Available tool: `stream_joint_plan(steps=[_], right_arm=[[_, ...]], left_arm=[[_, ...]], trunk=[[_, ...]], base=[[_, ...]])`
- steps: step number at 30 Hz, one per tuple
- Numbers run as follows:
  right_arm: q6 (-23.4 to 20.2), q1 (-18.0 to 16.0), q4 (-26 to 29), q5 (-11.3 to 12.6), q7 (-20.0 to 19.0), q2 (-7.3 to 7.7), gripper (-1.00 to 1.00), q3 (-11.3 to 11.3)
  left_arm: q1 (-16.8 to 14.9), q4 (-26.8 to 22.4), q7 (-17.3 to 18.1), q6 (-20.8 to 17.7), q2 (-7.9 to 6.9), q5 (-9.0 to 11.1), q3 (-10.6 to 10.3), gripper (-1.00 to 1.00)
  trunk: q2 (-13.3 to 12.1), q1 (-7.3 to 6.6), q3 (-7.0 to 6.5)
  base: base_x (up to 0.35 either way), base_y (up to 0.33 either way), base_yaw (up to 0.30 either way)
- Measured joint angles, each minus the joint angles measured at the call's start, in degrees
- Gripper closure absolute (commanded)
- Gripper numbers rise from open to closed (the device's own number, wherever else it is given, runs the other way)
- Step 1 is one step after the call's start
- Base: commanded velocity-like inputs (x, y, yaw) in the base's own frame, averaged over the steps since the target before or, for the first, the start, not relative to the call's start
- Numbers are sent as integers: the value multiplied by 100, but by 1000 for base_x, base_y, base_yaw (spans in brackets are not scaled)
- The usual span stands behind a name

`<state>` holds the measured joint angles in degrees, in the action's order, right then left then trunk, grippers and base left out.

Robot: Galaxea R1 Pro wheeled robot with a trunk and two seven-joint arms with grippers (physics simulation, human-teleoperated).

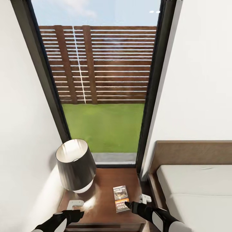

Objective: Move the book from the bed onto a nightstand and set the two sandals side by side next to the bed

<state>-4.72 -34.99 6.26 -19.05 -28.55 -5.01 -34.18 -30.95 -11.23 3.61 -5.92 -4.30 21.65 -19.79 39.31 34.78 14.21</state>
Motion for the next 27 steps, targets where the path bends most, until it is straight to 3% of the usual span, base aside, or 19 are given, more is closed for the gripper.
stream_joint_plan(steps=[14, 27], right_arm=[[0, 2, -138, 8, 428, -26, -100, 3], [0, 110, -299, 9, 500, -21, -100, -2]], left_arm=[[3, 0, 0, 8, 4, 0, 6, -100], [4, 0, 0, 9, 4, 0, 5, -100]], trunk=[[-563, -308, -252], [-1086, -594, -487]], base=[[0, 0, 0], [0, 0, 0]])
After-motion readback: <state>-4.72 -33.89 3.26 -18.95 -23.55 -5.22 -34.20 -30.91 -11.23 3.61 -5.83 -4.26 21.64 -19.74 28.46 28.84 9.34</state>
